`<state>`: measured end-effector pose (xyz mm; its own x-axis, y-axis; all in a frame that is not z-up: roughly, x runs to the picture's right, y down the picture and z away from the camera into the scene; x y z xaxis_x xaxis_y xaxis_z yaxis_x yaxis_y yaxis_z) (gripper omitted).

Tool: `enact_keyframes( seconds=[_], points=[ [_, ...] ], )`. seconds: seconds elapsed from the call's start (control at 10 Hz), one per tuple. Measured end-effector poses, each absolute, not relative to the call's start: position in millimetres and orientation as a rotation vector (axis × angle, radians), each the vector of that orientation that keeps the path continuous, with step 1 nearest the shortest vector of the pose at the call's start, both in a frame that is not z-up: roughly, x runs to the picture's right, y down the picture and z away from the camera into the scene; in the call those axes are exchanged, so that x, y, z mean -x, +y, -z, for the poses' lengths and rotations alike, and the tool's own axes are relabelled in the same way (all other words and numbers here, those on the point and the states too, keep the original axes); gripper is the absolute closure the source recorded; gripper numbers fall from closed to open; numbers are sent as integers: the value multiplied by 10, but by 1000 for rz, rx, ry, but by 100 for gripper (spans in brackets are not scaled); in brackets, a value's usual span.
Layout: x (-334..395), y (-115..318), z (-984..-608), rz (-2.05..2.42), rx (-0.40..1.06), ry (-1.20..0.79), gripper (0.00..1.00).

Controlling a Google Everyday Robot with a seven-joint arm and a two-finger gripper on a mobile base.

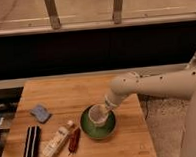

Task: Place the ceramic cup in the ceramic bowl

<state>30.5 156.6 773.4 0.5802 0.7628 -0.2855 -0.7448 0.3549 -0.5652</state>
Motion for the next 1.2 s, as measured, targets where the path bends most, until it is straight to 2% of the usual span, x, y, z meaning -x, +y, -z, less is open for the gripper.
enact_keyframes(
  seconds=[0.2,0.6,0.7,1.2],
  points=[
    [-305,1567,-7734,-974,715,-29,66],
    [-306,1557,-7712,-980,700,-24,24],
    [-311,1560,-7713,-985,696,-20,20],
    [-330,1505,-7661,-996,672,-16,20]
  ],
)
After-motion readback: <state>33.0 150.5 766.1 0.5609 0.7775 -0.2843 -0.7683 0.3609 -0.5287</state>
